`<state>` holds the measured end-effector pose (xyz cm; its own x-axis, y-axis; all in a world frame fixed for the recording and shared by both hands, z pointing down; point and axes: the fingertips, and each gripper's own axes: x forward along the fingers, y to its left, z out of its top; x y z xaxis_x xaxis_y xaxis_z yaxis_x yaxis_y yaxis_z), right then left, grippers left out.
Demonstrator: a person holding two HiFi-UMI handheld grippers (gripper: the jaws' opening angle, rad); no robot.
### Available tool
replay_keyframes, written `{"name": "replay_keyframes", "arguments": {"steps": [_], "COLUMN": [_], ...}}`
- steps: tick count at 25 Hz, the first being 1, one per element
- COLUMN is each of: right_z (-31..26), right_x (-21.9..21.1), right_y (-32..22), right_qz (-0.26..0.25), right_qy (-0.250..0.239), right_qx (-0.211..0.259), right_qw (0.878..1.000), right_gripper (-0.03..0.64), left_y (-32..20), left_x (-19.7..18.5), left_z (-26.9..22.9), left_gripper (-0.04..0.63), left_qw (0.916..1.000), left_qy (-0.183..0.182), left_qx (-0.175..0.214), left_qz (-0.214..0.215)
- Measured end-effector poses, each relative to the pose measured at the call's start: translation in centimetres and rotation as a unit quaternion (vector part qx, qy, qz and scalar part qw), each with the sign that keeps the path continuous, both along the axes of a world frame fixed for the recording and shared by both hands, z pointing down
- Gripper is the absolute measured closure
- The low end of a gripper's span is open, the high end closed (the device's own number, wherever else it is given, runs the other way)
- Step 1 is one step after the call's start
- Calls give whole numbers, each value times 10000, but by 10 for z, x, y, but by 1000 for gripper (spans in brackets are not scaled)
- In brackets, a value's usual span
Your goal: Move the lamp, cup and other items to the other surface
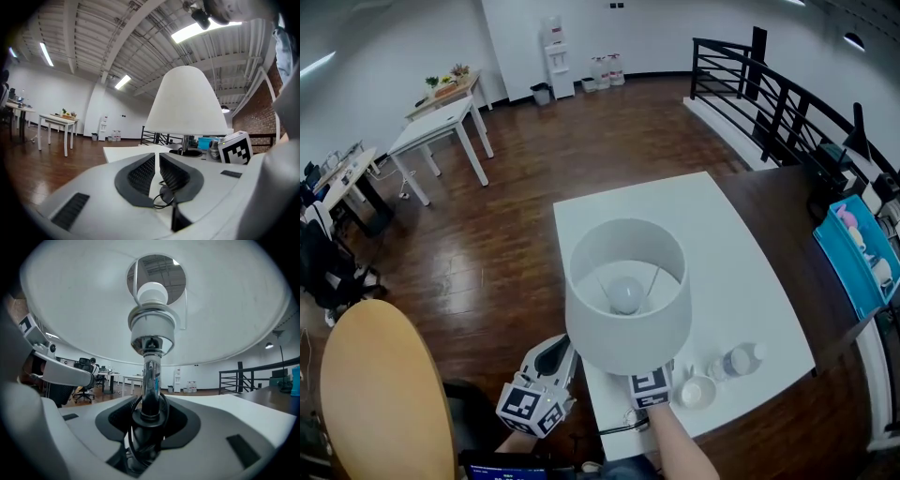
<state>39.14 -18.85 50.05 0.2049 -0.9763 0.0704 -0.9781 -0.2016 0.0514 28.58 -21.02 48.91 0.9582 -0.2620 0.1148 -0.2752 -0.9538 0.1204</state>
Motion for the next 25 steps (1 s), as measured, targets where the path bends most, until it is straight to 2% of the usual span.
{"name": "replay_keyframes", "arguments": {"steps": [3, 6, 10, 12, 16, 25], "right_z": [4, 12, 22, 22, 8, 0], "right_x": [-1, -3, -6, -5, -2, -35], "right_y": [2, 7, 15, 19, 28, 66], "right_qz": [10, -4, 0, 59, 306, 411], "right_qy": [-15, -15, -22, -46, -127, -259], "right_qx": [-79, -359, -681, -615, -3, -15], "right_qw": [10000, 9994, 9977, 9981, 9995, 9988], "right_gripper": [463, 442, 369, 367, 367, 367], "left_y": [-3, 1, 5, 7, 15, 34], "left_x": [0, 2, 2, 2, 1, -21], "left_z": [3, 2, 2, 3, 2, -9], "left_gripper": [555, 555, 555, 555, 555, 555], "left_qw": [10000, 9999, 9998, 9998, 9996, 9998], "left_qy": [-47, -96, -172, -164, -227, -185], "left_qx": [-8, 3, 27, 31, 19, 59], "left_qz": [-2, 60, 84, 87, 150, 101]}}
